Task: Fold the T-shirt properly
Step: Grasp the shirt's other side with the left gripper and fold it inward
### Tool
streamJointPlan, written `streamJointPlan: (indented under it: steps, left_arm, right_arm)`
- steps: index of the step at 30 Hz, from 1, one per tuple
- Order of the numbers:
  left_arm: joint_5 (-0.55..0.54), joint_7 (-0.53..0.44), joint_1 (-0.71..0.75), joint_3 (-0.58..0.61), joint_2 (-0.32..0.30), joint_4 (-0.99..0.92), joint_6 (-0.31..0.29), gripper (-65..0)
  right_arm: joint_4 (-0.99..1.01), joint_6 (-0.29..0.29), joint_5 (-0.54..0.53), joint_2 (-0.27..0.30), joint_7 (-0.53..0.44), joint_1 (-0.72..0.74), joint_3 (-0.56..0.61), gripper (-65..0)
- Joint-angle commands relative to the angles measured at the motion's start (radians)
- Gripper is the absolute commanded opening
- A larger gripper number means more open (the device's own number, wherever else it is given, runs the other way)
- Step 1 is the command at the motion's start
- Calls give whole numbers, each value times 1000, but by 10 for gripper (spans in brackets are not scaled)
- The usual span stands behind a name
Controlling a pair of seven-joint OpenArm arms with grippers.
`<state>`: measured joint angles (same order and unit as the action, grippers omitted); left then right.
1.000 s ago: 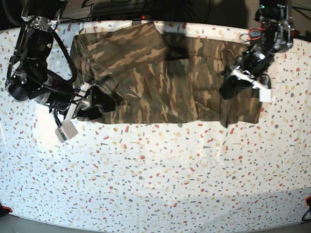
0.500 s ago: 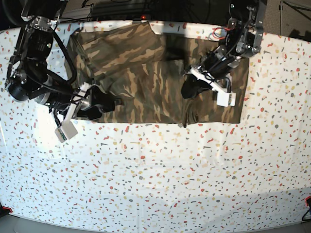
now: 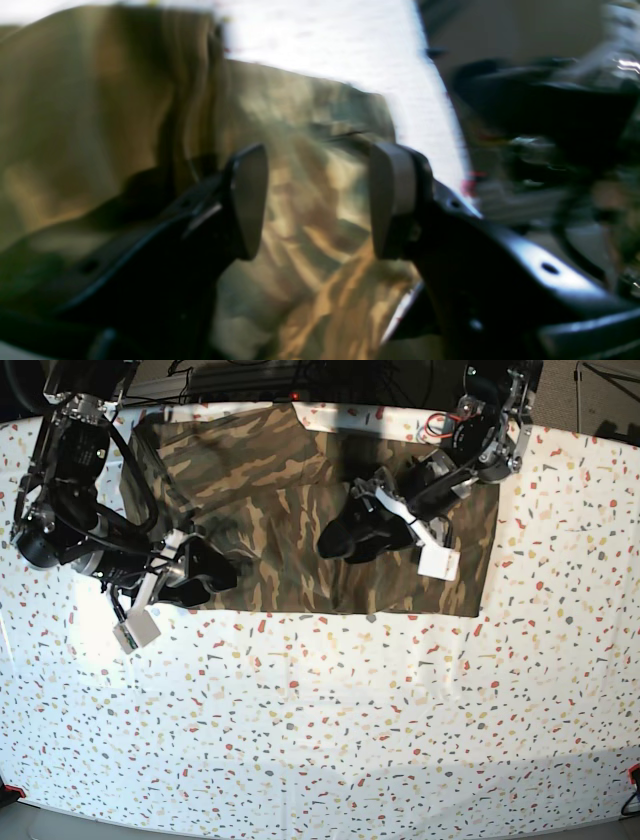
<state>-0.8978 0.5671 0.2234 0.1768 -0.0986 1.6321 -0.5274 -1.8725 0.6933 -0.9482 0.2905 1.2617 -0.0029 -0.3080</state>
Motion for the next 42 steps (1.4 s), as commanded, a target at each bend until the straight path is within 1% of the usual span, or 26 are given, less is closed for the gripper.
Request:
streamJointPlan:
  steps: [1,3,5,7,10,12,14,16,17,19,20,21,23,24,26,28,29,30,32,36,40,42]
  left_arm:
    - [-20,-15,-11,-2,1,20,-11,-332]
    - [-19,0,-11,-10,0,32,-12,-332]
    - [-18,46,-10,-26,-6,60,-13,-332]
    - [15,88,-10,-47,-23,104,-13,-332]
    - [74,102,14,-66,-83,198,-13,-332]
    - [117,102,61,-67,-129,277,-13,-333]
    - [181,102,125,-66,-164,358,-12,-333]
    - [272,84,195,-66,-182,419,-12,-333]
    - [327,62,229,-66,-182,435,-12,-333]
    - [452,-26,291,-60,-181,438,-12,-333]
    - [520,-73,319,-53,-180,438,4,-333]
    - [585,-118,343,-44,-176,438,42,-333]
    - [728,-175,371,-16,-155,438,121,-333]
    - [791,-187,375,0,-140,438,156,-333]
    - [882,-195,374,32,-112,438,219,-333]
    - [949,-195,371,65,-92,438,254,-333]
    - [978,-195,372,81,-84,438,260,-333]
    - [1001,-195,372,96,-82,438,267,-333]
    - [1007,-195,372,127,-82,437,277,-338]
    - [1057,-197,371,162,-82,406,346,-346]
    - [1058,-234,355,166,-81,302,354,-346]
    - [1054,-247,335,166,-75,251,388,-346]
  right_arm:
    - [-17,5,-21,8,-16,16,-5,-342]
    - [-17,5,-21,8,-16,16,-5,-342]
    - [-17,5,-21,8,-16,16,-5,-342]
    - [-17,5,-21,8,-16,16,-5,-342]
    - [-17,5,-21,8,-16,16,-5,-342]
    - [-17,5,-21,8,-16,16,-5,-342]
    - [-17,5,-21,8,-21,16,-5,-342]
    - [-17,5,-21,6,-26,16,-5,-342]
    - [-17,5,-21,6,-28,16,-5,-342]
    - [-17,5,-21,6,-27,16,-5,-342]
    - [-17,5,-21,6,-27,16,-5,-342]
    - [-17,5,-21,6,-27,16,-5,-342]
    - [-17,5,-21,6,-26,16,-5,-342]
    - [-17,5,-21,6,-26,16,-5,-342]
    - [-17,5,-21,6,-26,16,-5,-342]
    - [-17,5,-21,6,-26,16,-5,-342]
    - [-17,5,-21,6,-26,16,-5,-342]
    - [-17,5,-21,6,-22,16,-5,-342]
    - [-17,5,-21,6,-19,16,-5,-342]
    - [-17,5,-21,6,-18,16,-5,-342]
    - [-17,5,-21,6,-18,16,-5,-342]
    - [-17,5,-21,6,-17,16,-5,-342]
